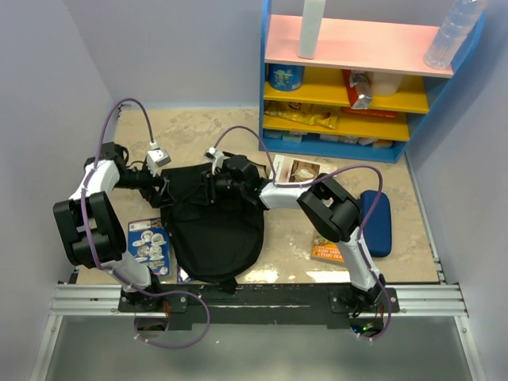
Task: Pack the student bag
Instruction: Zip the student bag at the center of the board.
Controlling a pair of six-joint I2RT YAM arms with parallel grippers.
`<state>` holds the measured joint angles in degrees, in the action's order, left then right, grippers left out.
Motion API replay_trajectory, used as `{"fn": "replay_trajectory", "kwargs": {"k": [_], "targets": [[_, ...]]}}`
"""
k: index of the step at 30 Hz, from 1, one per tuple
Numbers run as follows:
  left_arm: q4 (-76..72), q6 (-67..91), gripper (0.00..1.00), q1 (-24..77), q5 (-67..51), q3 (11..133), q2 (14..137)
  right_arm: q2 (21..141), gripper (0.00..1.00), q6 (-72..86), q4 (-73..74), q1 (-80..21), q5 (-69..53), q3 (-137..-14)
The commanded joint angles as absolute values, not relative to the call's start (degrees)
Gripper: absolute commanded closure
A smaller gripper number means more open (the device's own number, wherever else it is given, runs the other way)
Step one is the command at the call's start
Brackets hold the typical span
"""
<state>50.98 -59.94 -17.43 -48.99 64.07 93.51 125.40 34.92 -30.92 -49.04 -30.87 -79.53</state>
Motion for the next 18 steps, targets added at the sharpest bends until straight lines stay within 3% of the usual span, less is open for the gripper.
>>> {"fn": "replay_trajectory", "kwargs": {"k": [1,18], "targets": [[50.45,-60.29,0.0,-17.14,-49.75,63.19,91.93,126.39,0.6,36.12,-34.28,-49.57,-28.04,-82.53],[52.21,-61.52,0.0,-17.31,-49.83,63.19,91.23,127.27,0.67,36.3,-34.28,-50.36,-25.93,-82.53]]}}
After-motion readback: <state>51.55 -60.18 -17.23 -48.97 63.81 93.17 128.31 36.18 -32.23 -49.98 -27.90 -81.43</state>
